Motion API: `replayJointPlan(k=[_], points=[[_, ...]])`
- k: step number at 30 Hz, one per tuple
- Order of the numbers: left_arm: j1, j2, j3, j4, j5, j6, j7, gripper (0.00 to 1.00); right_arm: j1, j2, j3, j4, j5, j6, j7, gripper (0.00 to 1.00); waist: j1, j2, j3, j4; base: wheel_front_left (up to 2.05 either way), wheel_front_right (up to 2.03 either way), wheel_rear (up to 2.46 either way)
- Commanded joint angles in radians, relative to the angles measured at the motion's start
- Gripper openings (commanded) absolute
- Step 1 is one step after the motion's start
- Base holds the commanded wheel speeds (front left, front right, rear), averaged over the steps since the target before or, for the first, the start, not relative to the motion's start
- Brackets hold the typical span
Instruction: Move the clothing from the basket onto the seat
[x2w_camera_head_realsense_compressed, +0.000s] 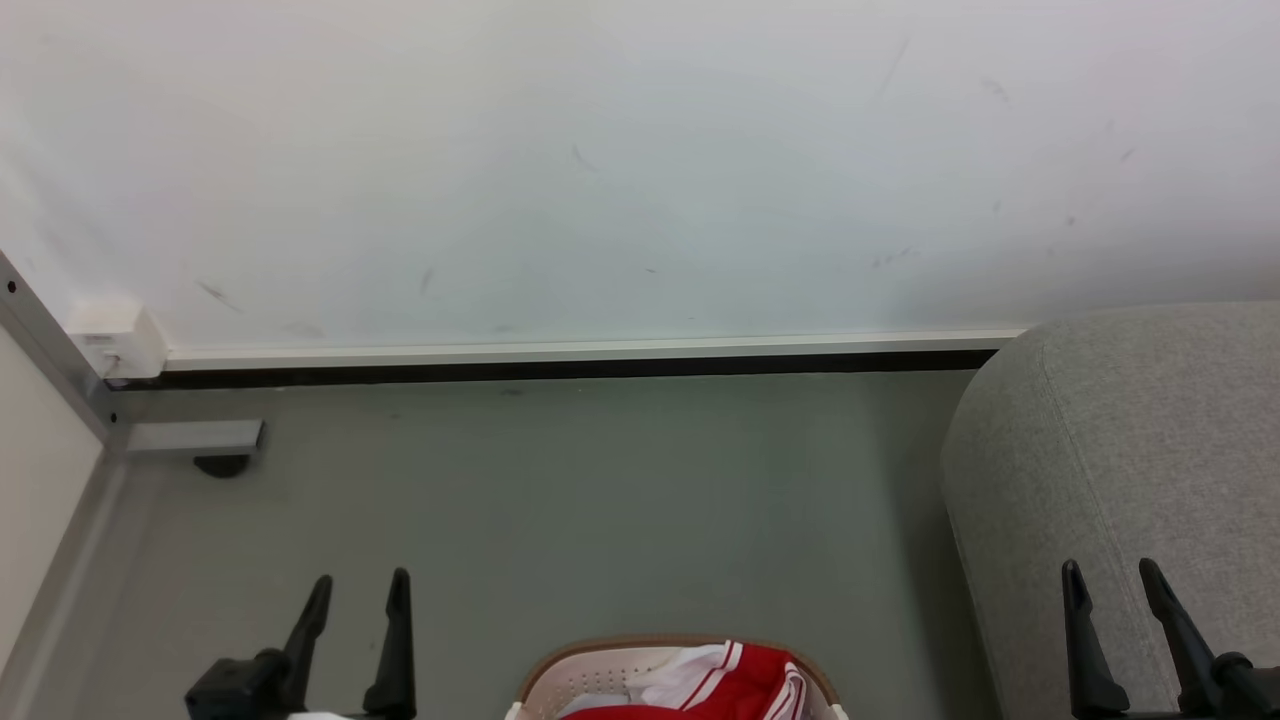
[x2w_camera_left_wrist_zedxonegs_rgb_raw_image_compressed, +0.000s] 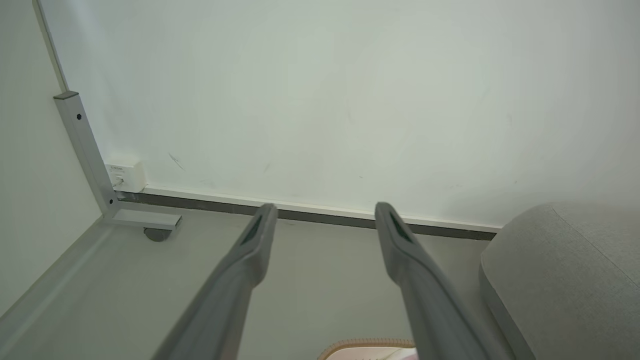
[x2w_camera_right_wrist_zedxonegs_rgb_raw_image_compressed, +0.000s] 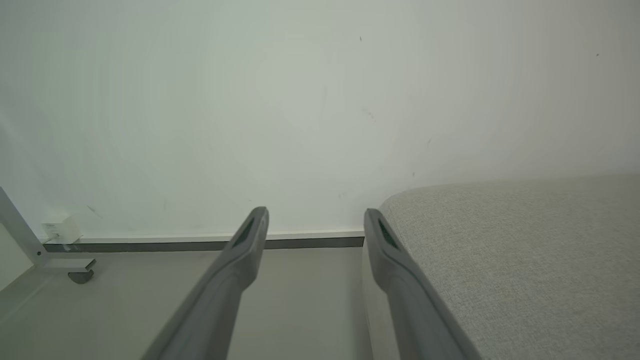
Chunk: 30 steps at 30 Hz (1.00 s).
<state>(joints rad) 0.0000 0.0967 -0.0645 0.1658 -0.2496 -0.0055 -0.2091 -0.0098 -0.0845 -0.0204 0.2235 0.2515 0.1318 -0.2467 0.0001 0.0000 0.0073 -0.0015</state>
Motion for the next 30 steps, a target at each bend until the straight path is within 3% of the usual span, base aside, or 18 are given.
replayJointPlan(k=[1, 30], points=[[0.006, 0.007, 0.001, 0.0, 0.026, -0.003, -0.008, 1.0, 0.007, 0.003, -0.007, 0.0, -0.017, -0.002, -0.003, 1.0, -0.0001, 0.0, 0.0, 0.0, 0.0, 0.0, 0.0], [0.022, -0.021, 0.016, 0.016, 0.205, -0.041, -0.056, 1.0, 0.02, 0.036, -0.015, 0.037, -0.204, -0.002, -0.018, 1.0, -0.0001, 0.0, 0.002, -0.008, 0.0, 0.0, 0.0]])
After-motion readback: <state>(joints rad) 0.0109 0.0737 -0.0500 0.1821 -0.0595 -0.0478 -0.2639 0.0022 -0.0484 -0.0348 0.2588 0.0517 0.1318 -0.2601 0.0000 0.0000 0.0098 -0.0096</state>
